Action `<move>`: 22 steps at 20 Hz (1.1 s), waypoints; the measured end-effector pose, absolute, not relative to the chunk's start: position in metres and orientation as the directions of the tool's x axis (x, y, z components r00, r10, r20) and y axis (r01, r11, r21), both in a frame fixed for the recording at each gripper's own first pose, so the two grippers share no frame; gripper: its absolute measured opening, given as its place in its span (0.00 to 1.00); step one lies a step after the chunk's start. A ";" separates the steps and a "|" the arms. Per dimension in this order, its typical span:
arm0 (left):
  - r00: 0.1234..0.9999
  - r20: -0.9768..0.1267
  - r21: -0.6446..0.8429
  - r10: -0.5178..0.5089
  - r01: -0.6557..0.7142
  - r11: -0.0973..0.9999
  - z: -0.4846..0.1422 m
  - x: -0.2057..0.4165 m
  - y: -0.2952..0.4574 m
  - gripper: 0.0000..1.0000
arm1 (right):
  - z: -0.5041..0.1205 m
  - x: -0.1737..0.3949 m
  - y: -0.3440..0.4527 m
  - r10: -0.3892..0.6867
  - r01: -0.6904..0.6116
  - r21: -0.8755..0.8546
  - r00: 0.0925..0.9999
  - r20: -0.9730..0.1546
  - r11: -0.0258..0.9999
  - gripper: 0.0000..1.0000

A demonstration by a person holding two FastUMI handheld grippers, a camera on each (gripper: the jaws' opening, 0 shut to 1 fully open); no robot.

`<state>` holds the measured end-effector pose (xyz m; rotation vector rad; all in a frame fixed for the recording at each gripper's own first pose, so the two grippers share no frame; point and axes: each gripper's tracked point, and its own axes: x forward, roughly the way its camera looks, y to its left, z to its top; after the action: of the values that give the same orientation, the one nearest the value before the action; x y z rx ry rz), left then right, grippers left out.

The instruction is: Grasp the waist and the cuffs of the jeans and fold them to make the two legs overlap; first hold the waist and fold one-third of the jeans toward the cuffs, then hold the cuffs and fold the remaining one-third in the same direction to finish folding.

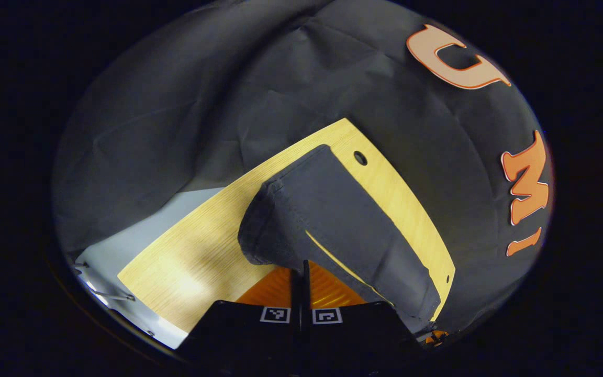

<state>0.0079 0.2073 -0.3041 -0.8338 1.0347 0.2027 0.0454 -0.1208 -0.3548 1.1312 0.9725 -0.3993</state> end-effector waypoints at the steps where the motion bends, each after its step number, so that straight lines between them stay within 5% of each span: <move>1: 0.534 -0.816 -0.520 -0.222 -0.509 0.686 -0.297 0.014 0.209 0.01 | -0.349 0.049 -0.120 0.192 0.699 0.582 0.558 -0.807 0.415 0.15; 14: 0.536 -0.830 -0.492 -0.154 -0.573 0.655 -0.305 0.095 0.227 0.01 | -0.319 0.136 -0.108 0.220 0.667 0.627 0.594 -0.774 0.404 0.15; 22: 0.503 -0.858 -0.404 -0.103 -0.537 0.740 -0.315 0.160 0.230 0.01 | -0.336 0.187 -0.103 0.241 0.686 0.622 0.575 -0.782 0.378 0.14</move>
<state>0.1601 0.2305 -0.3151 -0.7161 1.0286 0.2907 0.1869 -0.1032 -0.3360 1.1883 0.9622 -0.3490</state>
